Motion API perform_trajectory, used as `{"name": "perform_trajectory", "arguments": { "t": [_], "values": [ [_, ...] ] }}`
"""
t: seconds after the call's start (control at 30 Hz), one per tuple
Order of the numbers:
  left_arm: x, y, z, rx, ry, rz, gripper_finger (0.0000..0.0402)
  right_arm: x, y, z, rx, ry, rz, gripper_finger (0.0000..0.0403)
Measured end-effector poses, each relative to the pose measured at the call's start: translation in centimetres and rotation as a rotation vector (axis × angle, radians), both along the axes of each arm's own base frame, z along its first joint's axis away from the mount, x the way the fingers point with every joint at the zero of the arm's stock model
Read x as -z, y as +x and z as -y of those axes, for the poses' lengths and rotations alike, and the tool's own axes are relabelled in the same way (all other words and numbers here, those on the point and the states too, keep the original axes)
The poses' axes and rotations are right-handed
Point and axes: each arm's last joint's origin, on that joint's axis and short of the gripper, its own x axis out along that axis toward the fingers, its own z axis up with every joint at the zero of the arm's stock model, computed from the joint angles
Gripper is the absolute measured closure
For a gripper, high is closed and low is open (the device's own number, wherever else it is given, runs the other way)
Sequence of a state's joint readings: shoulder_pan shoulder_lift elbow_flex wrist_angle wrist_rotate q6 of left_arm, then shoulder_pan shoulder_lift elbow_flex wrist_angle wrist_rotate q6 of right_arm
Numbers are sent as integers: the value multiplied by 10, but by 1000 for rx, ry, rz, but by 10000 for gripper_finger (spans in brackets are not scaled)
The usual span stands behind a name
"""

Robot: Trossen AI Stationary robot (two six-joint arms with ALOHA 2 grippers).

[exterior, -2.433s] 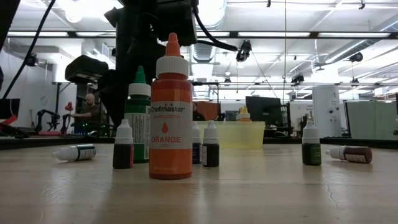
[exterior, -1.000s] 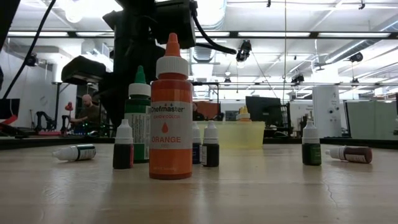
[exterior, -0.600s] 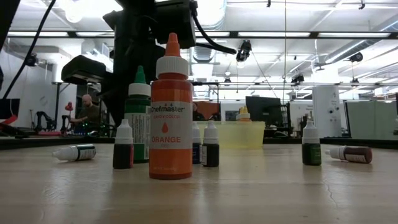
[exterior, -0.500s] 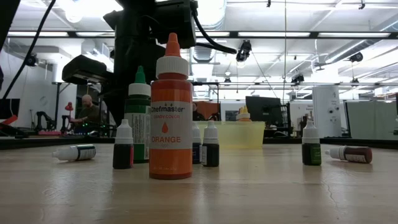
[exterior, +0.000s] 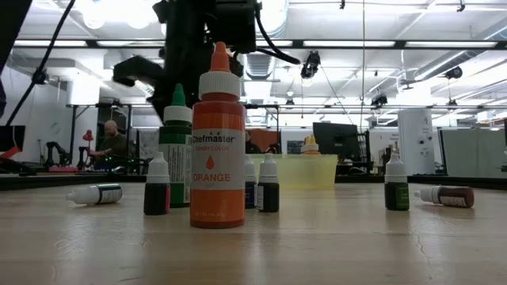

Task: Pick & Place food coloring
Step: Put the small dark green food coloring bottle into the yellow bin

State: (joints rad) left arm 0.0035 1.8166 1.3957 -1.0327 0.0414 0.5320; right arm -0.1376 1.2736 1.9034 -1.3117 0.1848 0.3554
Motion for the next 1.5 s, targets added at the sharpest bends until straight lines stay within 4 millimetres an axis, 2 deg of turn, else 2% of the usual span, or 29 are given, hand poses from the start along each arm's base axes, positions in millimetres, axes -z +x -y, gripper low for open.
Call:
{"name": "perform_trajectory", "arguments": {
  "t": [0.13, 0.4, 0.63, 0.8, 1.17, 1.5],
  "values": [
    [-20, 5, -23, -58, 26, 27, 353, 0, 0, 0, -2, -3, -1, 229],
    [-78, 10, -82, -229, 74, 180, 353, 0, 0, 0, -5, -5, -2, 229],
    [-118, -2, -141, -506, 87, 321, 353, 0, 0, 0, -6, -6, -2, 229],
    [-133, -12, -166, -632, 91, 375, 353, 0, 0, 0, -19, -21, -8, 229],
    [-132, -21, -194, -745, 101, 397, 353, 0, 4, 1, 14, 17, 11, 229],
    [-105, -14, -222, -689, 135, 338, 353, 3, 10, 2, 37, 44, 6, 229]
  ]
}}
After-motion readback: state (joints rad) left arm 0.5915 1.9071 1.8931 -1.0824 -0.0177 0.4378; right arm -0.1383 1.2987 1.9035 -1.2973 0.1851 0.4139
